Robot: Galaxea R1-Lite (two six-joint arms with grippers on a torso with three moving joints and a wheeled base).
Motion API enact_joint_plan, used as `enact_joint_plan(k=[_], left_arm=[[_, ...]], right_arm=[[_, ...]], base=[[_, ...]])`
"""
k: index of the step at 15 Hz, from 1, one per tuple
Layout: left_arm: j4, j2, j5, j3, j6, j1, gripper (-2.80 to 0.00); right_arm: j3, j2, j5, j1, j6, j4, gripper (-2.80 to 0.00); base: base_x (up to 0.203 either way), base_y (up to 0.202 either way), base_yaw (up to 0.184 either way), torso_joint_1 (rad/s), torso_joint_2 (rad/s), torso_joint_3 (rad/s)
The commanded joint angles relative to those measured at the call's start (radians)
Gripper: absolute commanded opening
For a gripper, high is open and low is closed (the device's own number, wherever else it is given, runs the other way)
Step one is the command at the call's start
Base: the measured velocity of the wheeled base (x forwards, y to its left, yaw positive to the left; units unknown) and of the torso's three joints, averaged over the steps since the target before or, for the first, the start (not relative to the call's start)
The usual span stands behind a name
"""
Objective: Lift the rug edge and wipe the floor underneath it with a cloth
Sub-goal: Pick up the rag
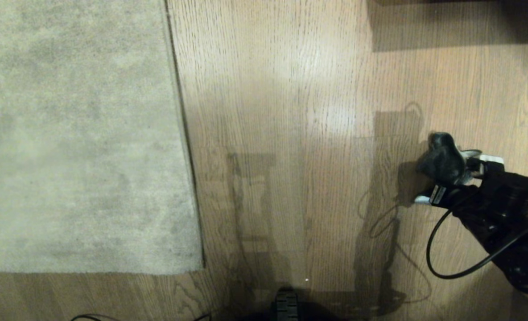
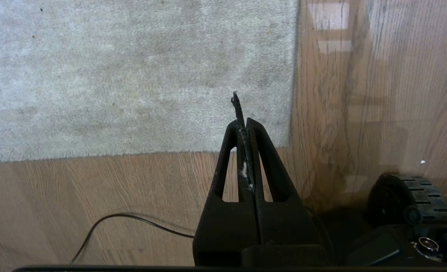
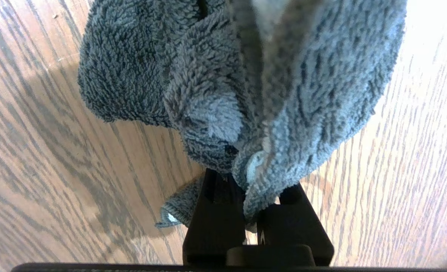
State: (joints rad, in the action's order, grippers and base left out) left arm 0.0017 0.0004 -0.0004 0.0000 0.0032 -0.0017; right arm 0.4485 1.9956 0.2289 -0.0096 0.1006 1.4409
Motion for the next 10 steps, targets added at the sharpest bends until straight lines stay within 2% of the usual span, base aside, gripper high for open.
enact_joint_plan(k=[1, 5, 10], left_arm=[[0.000, 0.000, 0.000, 0.000, 0.000, 0.000, -2.80], [0.000, 0.000, 0.000, 0.000, 0.000, 0.000, -2.80], [0.000, 0.000, 0.000, 0.000, 0.000, 0.000, -2.80]], right_arm=[[-0.024, -0.045, 0.001, 0.009, 0.002, 0.009, -2.80], [-0.103, -0.161, 0.002, 0.031, 0.002, 0.007, -2.80], [-0.213, -0.386, -0.006, 0.041, -0.065, -0.005, -2.80]], base=[[0.000, 0.000, 0.000, 0.000, 0.00, 0.000], [0.000, 0.000, 0.000, 0.000, 0.00, 0.000], [0.000, 0.000, 0.000, 0.000, 0.00, 0.000]])
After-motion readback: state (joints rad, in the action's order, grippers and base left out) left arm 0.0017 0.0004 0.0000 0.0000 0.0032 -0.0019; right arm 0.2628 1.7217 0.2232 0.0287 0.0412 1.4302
